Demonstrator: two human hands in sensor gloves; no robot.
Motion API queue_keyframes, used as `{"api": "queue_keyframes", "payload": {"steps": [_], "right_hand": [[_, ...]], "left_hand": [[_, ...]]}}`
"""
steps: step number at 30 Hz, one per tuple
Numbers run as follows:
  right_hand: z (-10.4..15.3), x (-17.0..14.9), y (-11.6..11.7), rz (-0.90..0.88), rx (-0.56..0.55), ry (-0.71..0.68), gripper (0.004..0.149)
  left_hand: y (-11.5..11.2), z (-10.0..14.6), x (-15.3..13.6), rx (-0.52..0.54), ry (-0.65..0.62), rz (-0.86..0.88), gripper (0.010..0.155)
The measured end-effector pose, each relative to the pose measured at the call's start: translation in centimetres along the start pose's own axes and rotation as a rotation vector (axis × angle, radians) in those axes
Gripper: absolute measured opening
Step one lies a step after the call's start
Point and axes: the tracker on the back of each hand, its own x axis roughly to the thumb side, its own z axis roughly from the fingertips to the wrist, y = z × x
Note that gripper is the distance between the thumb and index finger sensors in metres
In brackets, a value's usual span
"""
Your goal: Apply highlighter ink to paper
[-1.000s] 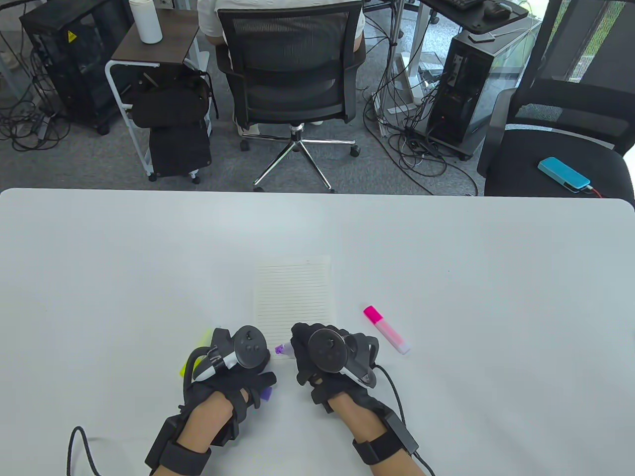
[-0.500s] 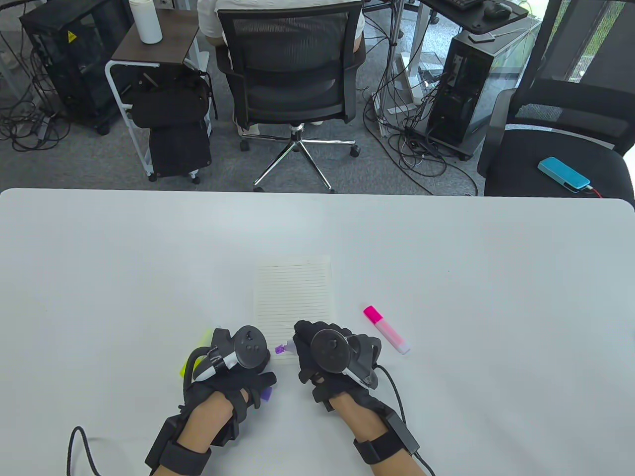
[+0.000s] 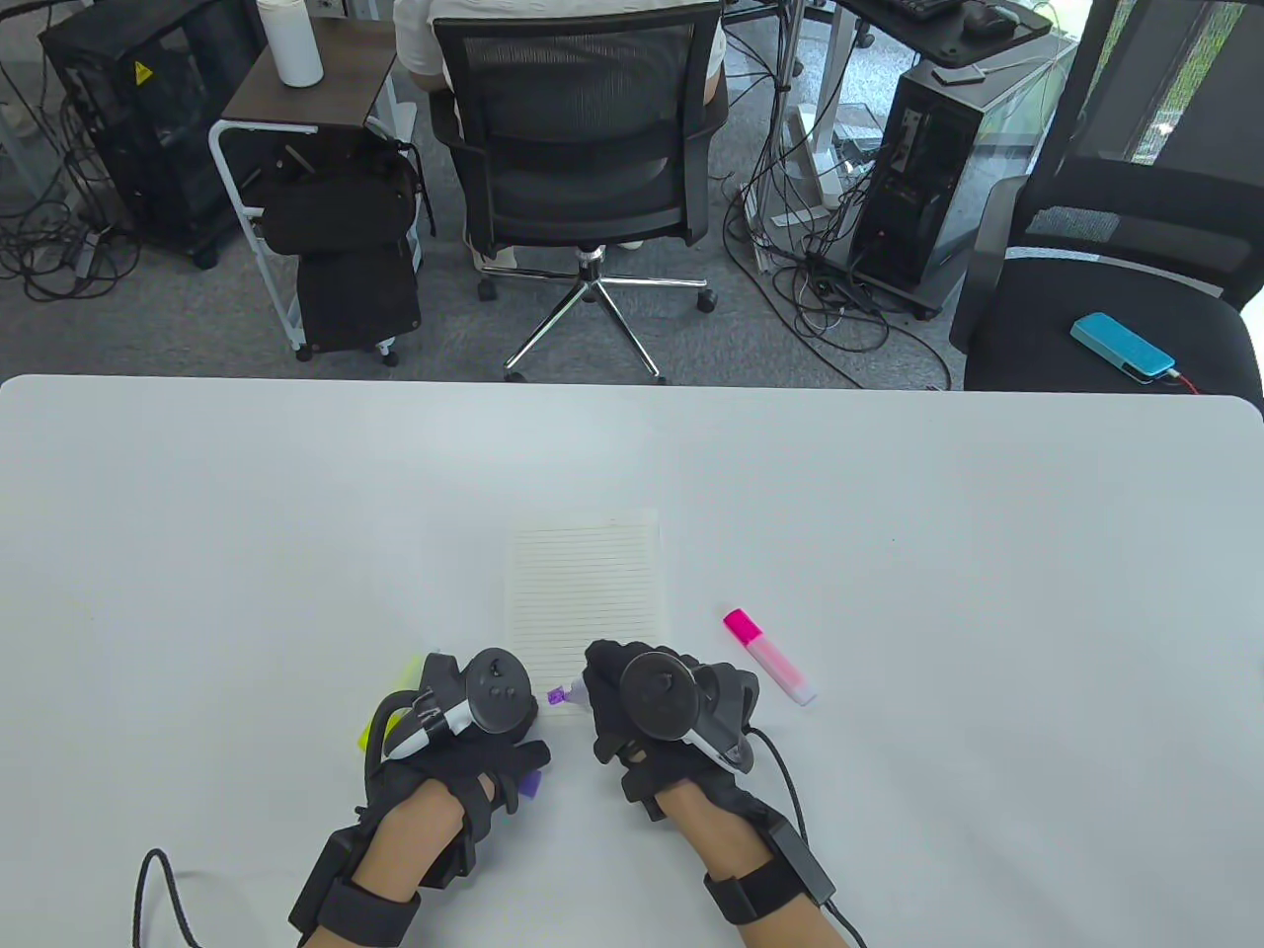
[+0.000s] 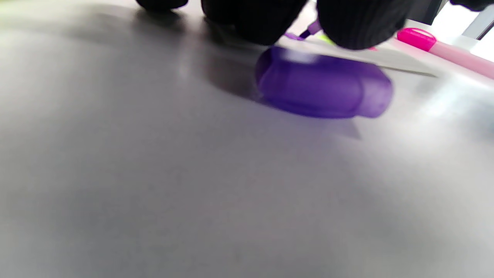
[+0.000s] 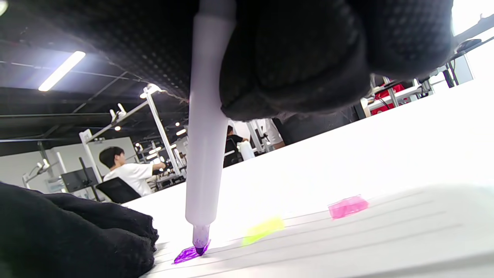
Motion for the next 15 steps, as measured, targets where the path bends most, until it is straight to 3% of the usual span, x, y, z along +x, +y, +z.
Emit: {"api": "queue_keyframes", "payload": {"steps": [15], "right_hand": [[-0.06,-0.06,0.15,0.008,0.02,0.005,0.032]], "left_hand": [[-0.01,0.01,0.0,0.0,0.0,0.001,0.066]]}}
